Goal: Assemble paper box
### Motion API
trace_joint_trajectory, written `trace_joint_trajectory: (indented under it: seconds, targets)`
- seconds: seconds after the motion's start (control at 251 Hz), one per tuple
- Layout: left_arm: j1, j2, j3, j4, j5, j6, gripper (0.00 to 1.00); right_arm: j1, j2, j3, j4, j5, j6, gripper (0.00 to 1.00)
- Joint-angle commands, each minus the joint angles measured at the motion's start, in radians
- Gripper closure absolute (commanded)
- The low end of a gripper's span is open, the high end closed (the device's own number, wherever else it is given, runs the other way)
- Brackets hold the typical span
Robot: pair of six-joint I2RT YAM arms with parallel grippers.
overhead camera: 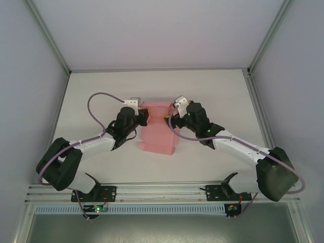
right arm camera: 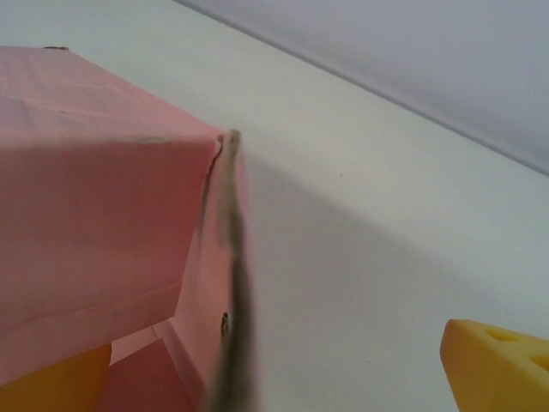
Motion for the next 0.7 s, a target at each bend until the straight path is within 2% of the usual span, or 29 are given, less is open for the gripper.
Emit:
trace_joint_trajectory:
  seconds: [0.0, 0.048, 0.208, 0.271, 0.375, 0.467, 0.547, 0.694]
  targets:
    - [0.009, -0.021, -0.002, 0.046, -0.026, -0.013, 1.0, 0.009, -0.054, 0.006, 0.012, 0.073, -0.017, 0.02]
    - [0.012, -0.025, 0.001, 0.025, -0.043, -0.004, 1.0, 0.006, -0.108, 0.001, -0.025, 0.048, -0.015, 0.02]
    - [0.043, -0.034, -0.011, -0.003, -0.037, -0.006, 1.0, -0.056, -0.33, -0.028, -0.224, -0.16, -0.019, 0.02]
    - [0.051, -0.042, -0.017, -0.022, -0.036, 0.0, 1.0, -0.103, -0.409, -0.034, -0.28, -0.197, -0.02, 0.02]
    - [0.06, -0.061, -0.037, -0.022, -0.024, 0.001, 1.0, -0.23, -0.504, -0.063, -0.244, -0.276, 0.013, 0.02]
    - [0.062, -0.083, -0.05, -0.011, 0.007, 0.004, 1.0, -0.38, -0.479, -0.033, -0.258, -0.357, 0.086, 0.03]
    - [0.062, -0.095, -0.05, -0.018, 0.023, 0.011, 1.0, -0.478, -0.391, 0.009, -0.274, -0.507, 0.116, 0.09]
    - [0.062, -0.097, -0.043, -0.011, 0.035, 0.012, 1.0, -0.48, -0.204, 0.094, -0.285, -0.764, 0.084, 0.19]
